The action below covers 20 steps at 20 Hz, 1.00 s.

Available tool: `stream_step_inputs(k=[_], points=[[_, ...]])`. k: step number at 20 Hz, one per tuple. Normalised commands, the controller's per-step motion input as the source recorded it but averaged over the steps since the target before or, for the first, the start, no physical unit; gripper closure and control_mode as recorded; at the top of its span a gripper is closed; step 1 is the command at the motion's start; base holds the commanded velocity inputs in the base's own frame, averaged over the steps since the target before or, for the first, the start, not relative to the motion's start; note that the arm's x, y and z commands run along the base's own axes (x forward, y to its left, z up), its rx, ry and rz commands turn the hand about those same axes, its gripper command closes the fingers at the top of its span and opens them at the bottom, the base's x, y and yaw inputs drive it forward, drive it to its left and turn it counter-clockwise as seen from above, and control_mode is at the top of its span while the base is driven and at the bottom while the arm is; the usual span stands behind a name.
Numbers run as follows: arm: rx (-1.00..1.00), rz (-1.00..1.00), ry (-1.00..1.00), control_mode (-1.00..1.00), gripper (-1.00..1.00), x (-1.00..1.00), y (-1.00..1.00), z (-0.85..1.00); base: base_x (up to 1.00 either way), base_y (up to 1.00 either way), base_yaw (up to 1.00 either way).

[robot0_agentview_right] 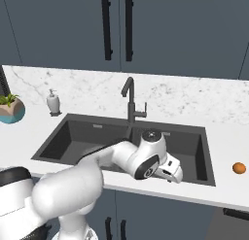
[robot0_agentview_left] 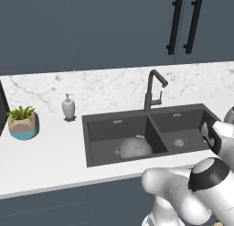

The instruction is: Put the colander in the sink, put the tangerine in the colander, and turn on the sink faucet and pour water over the colander.

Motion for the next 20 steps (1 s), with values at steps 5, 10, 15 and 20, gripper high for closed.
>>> stream_step_inputs(k=[5,10,15,20], points=[[0.00,-0.28,0.10,-1.00,-1.00,0.02,-0.59,0.23,0.00,0.00,0.00],[0.00,-0.33,0.07,-1.00,-1.00,0.08,-0.74,0.22,0.00,0.00,0.00],[0.01,-0.22,0.05,-1.00,-1.00,0.08,-0.88,0.16,0.00,0.00,0.00],[0.01,-0.17,0.00,-1.00,-1.00,0.06,-0.75,0.00,0.00,0.00,0.00]])
